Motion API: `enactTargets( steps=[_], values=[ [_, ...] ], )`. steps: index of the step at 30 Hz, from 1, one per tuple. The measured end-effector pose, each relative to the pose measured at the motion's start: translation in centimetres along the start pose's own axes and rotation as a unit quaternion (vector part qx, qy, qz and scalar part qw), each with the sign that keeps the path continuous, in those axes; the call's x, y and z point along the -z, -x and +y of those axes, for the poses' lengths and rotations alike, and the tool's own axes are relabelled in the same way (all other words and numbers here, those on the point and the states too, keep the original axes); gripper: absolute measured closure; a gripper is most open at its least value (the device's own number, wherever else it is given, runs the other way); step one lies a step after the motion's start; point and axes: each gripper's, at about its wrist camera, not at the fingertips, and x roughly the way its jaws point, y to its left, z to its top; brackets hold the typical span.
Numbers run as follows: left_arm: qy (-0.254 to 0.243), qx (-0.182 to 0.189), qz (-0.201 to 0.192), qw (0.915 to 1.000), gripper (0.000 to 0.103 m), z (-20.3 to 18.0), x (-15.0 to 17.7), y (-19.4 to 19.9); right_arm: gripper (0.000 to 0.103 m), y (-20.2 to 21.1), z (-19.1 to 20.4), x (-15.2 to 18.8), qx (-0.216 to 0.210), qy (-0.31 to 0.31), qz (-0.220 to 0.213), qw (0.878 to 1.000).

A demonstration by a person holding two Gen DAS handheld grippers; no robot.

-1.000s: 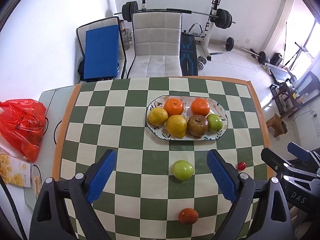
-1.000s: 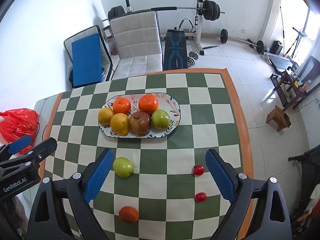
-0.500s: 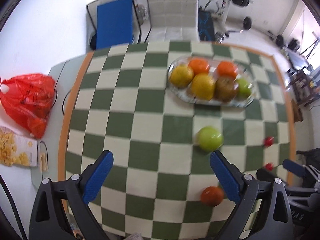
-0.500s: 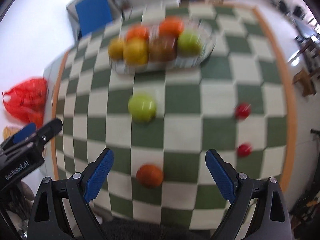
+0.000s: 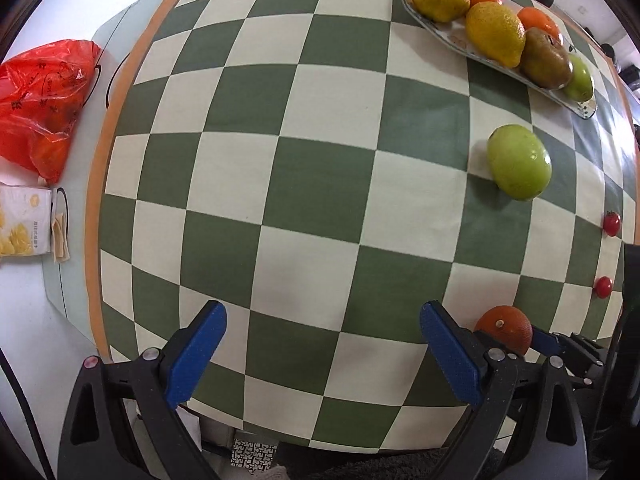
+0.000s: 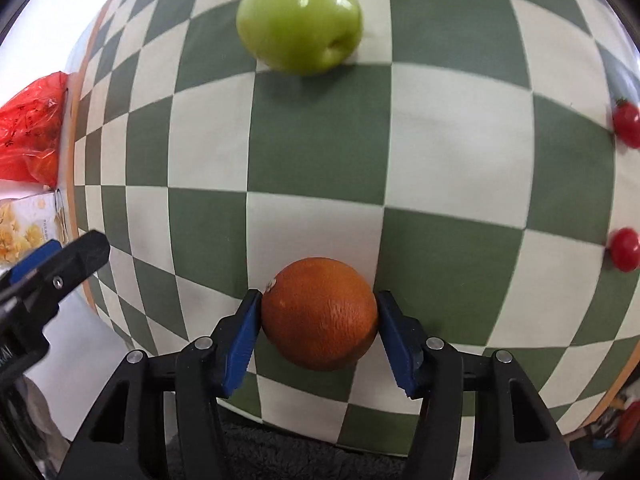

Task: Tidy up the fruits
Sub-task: 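Grasp the dark orange with the right tool while the left tool grasps the green apple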

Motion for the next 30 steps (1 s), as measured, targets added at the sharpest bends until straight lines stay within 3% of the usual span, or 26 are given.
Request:
enactTargets(
  steps=[8,12,18,19,20,23,30],
  values=[
    [-0.022,0.05,-0.022,0.9983,0.004,-5.3,-4.9,2.1,0.043,5.3,-5.5,-2.6,0.034,-0.041,-0.073,0.996],
    [-0.054,0.072,-0.012,0.9959,0.004,-9.7,-7.9,1.3,0.043,6.6,-8.7,-4.5,0.045,-0.062,-0.081,0.994],
    [-0.128,0.063,0.027,0.9895,0.004,-15.6,-10.2,-2.0,0.043,6.6,-10.6,-5.7,0.042,-0.078,-0.078,0.993],
    [-0.141,0.058,0.029,0.9879,0.009,-16.4,-10.2,-2.6,0.043,6.6,-10.6,-5.9,0.041,-0.079,-0.079,0.993],
    [-0.15,0.054,0.029,0.9868,0.023,-16.8,-10.2,-2.9,0.043,6.6,-10.7,-6.0,0.041,-0.08,-0.079,0.993],
    [-0.167,0.023,0.018,0.9854,0.044,-17.4,-9.9,-3.3,0.043,6.4,-11.0,-6.2,0.039,-0.081,-0.079,0.993],
    [-0.133,0.042,0.029,0.9898,0.044,-14.4,-8.2,-3.5,0.042,6.3,-11.7,-6.4,0.031,-0.079,-0.077,0.993]
  ],
)
